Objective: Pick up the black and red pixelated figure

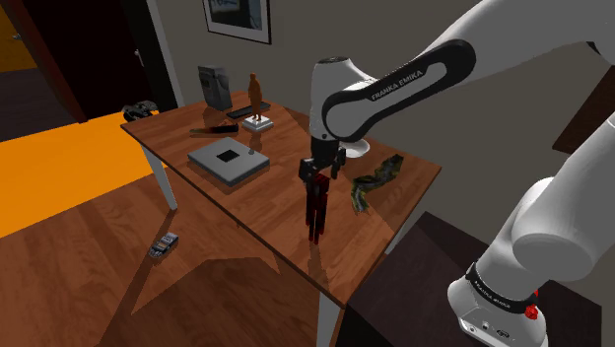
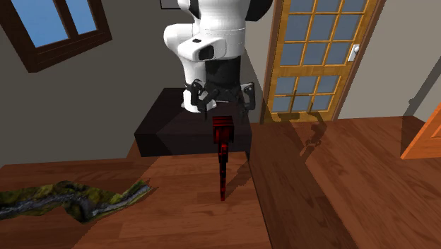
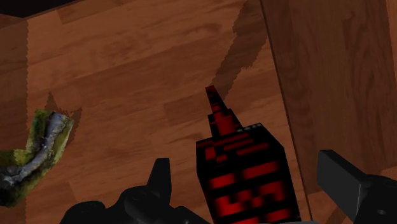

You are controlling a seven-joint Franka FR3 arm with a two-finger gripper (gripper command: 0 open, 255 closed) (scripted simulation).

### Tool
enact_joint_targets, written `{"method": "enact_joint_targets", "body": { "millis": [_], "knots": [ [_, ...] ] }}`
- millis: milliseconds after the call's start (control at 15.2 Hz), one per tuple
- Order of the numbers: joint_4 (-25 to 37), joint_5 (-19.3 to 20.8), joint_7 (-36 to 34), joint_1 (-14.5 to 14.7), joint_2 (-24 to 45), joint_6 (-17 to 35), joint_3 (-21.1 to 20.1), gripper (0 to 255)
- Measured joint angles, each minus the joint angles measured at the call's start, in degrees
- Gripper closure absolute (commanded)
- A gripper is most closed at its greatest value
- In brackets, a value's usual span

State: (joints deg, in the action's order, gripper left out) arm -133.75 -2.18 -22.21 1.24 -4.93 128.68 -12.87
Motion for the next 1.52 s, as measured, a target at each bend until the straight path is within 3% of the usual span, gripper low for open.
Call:
{"method": "enact_joint_targets", "body": {
  "millis": [264, 330, 990, 1518],
  "knots": [
    [-1.2, 0.5, -0.3, 0.0, 1.9, 3.0, -0.1, 0],
    [-1.5, 0.5, -0.4, 0.0, 2.1, 3.5, -0.1, 255],
    [-1.6, 0.6, -0.4, 0.0, 2.2, 3.9, -0.1, 255],
    [0.9, -0.2, 0.2, 0.0, -0.8, -1.7, 0.1, 255]
  ]
}}
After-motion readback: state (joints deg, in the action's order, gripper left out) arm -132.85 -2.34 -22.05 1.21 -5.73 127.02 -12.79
